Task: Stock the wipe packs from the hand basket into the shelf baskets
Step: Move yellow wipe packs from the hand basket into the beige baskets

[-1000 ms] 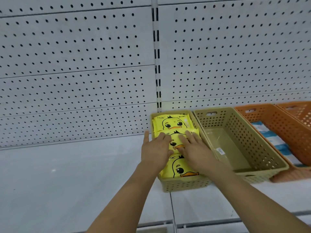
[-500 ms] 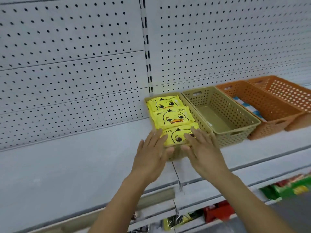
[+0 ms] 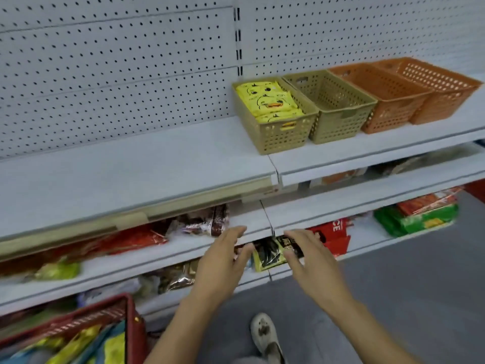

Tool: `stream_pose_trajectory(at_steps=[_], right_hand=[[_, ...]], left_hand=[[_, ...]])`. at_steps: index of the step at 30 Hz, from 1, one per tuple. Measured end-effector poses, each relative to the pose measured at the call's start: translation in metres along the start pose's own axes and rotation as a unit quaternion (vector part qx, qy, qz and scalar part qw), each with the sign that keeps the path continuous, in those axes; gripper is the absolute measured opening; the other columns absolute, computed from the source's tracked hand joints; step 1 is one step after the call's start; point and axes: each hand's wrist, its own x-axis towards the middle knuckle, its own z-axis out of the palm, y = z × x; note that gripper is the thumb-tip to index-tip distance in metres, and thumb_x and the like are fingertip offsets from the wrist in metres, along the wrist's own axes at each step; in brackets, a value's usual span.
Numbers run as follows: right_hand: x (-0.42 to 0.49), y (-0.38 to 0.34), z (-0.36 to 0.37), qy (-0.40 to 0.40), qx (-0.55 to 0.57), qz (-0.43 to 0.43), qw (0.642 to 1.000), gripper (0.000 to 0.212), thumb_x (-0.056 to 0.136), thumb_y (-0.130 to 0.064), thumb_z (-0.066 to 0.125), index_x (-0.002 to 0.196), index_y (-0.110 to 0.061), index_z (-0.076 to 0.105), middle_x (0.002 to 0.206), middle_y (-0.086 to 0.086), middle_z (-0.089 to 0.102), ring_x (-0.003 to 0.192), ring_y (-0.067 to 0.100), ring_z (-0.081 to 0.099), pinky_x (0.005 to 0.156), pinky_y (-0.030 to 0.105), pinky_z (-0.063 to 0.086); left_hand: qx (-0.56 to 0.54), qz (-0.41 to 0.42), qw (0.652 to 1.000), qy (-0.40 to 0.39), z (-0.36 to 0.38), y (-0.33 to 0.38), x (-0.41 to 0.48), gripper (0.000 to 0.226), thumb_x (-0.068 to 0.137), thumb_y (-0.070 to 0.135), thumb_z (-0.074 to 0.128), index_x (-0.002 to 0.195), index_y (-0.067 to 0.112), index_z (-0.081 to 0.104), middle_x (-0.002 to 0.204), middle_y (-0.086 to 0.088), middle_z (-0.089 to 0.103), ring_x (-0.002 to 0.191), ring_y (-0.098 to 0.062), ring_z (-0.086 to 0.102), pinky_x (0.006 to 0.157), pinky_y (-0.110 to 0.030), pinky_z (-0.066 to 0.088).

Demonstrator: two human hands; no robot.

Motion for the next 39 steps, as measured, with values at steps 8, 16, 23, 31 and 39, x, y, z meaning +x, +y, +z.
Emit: stream_pose_trajectory(at_steps=[8, 16, 23, 31, 39], right_hand=[[-0.1, -0.049, 0.058, -0.094, 0.097, 0.044, 0.99, 0.044, 0.088, -0.02, 0.064, 0.13, -0.028, 0.051, 0.122, -0.014, 0.052, 0.102, 0.006, 0.057, 0.086, 0.02, 0.042], [-0.132, -0.117, 0.135, -0.175, 0.131, 0.062, 0.974, 0.035, 0.086, -0.019, 0.067, 0.119, -0.026, 0.06, 0.105, -0.014, 0.063, 0.094, 0.003, 0.061, 0.083, 0.014, 0.046], [-0.137, -0.204, 0.25, -0.265, 0.15, 0.065, 0.95, 0.029, 0.088, -0.015, 0.064, 0.115, -0.024, 0.062, 0.103, -0.012, 0.065, 0.1, 0.002, 0.061, 0.088, 0.02, 0.047], [-0.098, -0.245, 0.408, -0.37, 0.039, 0.092, 0.924, 0.03, 0.092, -0.019, 0.057, 0.121, -0.014, 0.061, 0.124, 0.004, 0.063, 0.102, 0.02, 0.064, 0.089, 0.027, 0.049], [-0.06, -0.238, 0.487, -0.408, -0.138, 0.095, 0.898, 0.072, 0.089, 0.002, 0.044, 0.151, -0.019, 0.016, 0.158, 0.002, 0.013, 0.128, 0.032, 0.046, 0.099, 0.039, 0.044]], left_hand=[[-0.023, -0.104, 0.994, -0.032, -0.009, -0.059, -0.134, 0.032, 0.095, 0.042, 0.053, 0.125, 0.029, 0.058, 0.117, 0.011, 0.066, 0.102, -0.004, 0.063, 0.087, -0.032, 0.053], [-0.075, -0.198, 0.977, -0.009, -0.038, -0.138, -0.218, 0.031, 0.095, 0.033, 0.057, 0.124, 0.022, 0.061, 0.116, 0.008, 0.068, 0.105, -0.004, 0.062, 0.092, -0.025, 0.049], [-0.205, -0.337, 0.918, 0.037, -0.096, -0.256, -0.273, 0.019, 0.096, 0.024, 0.057, 0.113, 0.018, 0.065, 0.107, 0.003, 0.069, 0.1, -0.011, 0.063, 0.078, -0.014, 0.045], [-0.032, -0.354, 0.935, -0.003, -0.137, -0.41, -0.263, 0.039, 0.096, 0.028, 0.056, 0.133, 0.016, 0.052, 0.137, -0.004, 0.055, 0.121, -0.022, 0.054, 0.093, -0.031, 0.043], [0.186, -0.182, 0.957, -0.13, -0.1, -0.49, -0.21, 0.051, 0.097, 0.03, 0.053, 0.144, 0.023, 0.037, 0.147, -0.004, 0.043, 0.132, -0.026, 0.041, 0.097, -0.04, 0.045]])
